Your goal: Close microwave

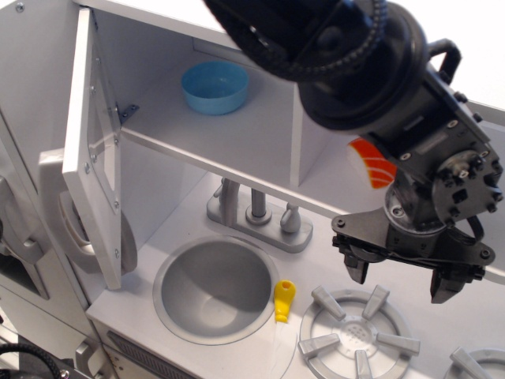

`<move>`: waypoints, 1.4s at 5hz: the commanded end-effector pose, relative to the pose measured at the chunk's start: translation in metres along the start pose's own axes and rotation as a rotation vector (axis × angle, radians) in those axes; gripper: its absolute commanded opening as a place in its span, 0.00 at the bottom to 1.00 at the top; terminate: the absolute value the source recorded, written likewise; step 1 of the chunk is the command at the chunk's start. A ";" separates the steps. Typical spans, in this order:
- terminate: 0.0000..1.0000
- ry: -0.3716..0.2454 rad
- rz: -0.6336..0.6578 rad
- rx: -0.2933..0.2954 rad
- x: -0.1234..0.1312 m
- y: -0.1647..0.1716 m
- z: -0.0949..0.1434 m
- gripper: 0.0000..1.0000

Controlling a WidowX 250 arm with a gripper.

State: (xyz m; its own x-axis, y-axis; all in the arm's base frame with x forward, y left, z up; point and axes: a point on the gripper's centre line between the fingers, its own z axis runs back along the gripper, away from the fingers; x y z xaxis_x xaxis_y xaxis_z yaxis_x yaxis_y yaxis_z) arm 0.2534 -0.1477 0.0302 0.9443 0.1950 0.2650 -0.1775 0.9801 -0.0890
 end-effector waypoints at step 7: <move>0.00 -0.108 0.217 0.018 0.032 0.156 0.149 1.00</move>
State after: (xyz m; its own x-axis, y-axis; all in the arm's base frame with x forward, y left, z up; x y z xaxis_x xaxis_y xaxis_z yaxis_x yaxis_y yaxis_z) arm 0.2122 0.0189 0.1542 0.8653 0.4030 0.2980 -0.3823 0.9152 -0.1277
